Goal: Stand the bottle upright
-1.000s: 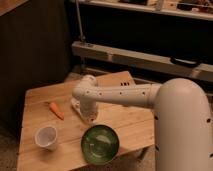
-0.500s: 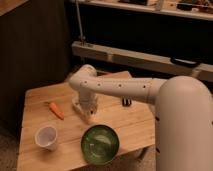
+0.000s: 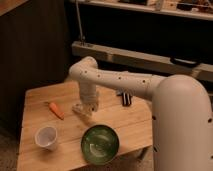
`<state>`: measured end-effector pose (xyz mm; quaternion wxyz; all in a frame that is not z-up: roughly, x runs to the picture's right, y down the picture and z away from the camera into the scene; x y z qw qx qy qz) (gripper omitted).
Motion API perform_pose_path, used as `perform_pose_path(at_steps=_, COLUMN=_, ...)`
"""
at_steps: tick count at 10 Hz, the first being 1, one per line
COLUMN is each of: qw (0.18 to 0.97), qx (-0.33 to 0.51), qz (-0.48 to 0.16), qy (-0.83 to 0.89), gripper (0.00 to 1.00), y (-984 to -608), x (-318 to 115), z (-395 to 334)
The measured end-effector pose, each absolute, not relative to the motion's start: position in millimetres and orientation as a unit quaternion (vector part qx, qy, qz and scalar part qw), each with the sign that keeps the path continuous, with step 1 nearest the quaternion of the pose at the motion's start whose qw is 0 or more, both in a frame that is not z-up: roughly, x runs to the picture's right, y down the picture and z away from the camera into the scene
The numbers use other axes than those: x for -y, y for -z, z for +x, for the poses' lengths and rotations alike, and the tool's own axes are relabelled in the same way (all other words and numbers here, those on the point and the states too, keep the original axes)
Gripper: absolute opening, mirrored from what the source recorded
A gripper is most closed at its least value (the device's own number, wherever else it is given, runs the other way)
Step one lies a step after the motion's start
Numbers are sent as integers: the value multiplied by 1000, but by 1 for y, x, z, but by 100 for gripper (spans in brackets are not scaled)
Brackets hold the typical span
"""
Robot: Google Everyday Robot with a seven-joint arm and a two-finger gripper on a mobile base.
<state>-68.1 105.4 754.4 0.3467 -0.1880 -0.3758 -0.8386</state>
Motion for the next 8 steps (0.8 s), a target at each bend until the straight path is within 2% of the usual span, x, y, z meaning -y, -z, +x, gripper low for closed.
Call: perform_pose_path(at_steps=8, qw=323, qx=372, qz=-246, qy=835, gripper=29, y=-684, x=-85, z=-43)
